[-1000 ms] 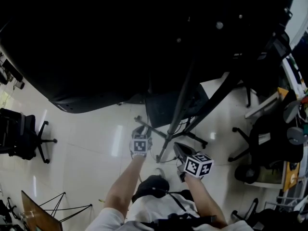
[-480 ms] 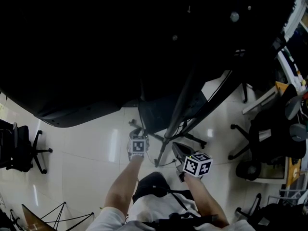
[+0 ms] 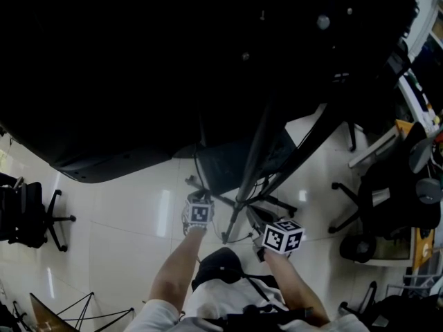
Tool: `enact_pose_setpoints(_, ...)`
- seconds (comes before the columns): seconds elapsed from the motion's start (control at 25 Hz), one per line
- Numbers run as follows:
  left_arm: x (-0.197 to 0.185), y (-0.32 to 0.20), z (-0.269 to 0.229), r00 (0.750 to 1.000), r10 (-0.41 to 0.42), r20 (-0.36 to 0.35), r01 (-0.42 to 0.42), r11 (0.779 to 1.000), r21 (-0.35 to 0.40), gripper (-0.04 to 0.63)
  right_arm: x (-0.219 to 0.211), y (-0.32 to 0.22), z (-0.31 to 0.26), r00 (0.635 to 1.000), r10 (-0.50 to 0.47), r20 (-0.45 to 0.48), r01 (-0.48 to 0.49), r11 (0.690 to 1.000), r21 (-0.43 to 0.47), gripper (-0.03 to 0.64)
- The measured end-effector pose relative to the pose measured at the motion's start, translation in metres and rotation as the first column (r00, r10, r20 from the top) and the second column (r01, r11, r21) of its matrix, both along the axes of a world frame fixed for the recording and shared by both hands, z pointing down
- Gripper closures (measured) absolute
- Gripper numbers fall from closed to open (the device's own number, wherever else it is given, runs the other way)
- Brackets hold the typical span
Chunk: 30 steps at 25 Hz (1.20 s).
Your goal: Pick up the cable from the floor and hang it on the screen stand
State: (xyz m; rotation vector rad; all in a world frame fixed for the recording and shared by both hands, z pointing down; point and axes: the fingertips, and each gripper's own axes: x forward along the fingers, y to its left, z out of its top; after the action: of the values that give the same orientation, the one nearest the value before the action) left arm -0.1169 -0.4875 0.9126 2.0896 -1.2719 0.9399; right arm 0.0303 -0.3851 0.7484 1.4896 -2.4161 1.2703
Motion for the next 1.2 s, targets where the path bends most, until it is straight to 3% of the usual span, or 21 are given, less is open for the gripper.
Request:
enact_pose_setpoints(0.2,0.004,0.045,-0.015,1.0,-0.011,-0.026,0.01,0.999,-0.039,0.572,-0.002,0.021,-0.02,0.999,-0.031,0.01,0.031,1.0,0.008,0.606)
enact_pose_setpoints(0.32,0.011,0.078,-0.035,0.997,-0.037,-0.072,0.033,0.997,-0.066,0.574,-0.001,0.042,-0.032,0.999,-0.038,0.034,0.038,0.999,-0.005,0.606)
enact_pose_setpoints(0.4,0.018,0.101,-0.054,0.988,-0.053,-0.142,0.043,0.996,-0.072,0.574,0.0,0.057,-0.039,0.998,-0.047,0.047,0.048,0.999,-0.013,0.606)
enact_pose_setpoints(0.68,0.036,0.168,-0.143,0.92,-0.063,-0.386,0.055,0.998,-0.031,0.574,-0.01,0.107,-0.063,0.993,-0.09,0.077,0.092,0.996,-0.018,0.606)
enact_pose_setpoints(0.96,0.061,0.23,-0.201,0.843,-0.045,-0.536,0.037,0.999,-0.025,0.575,-0.009,0.166,-0.083,0.988,-0.129,0.081,0.129,0.992,0.011,0.606)
enact_pose_setpoints(1.2,0.08,0.26,-0.262,0.781,0.006,-0.625,0.03,0.998,0.048,0.575,0.009,0.207,-0.097,0.99,-0.117,0.076,0.114,0.992,0.051,0.606)
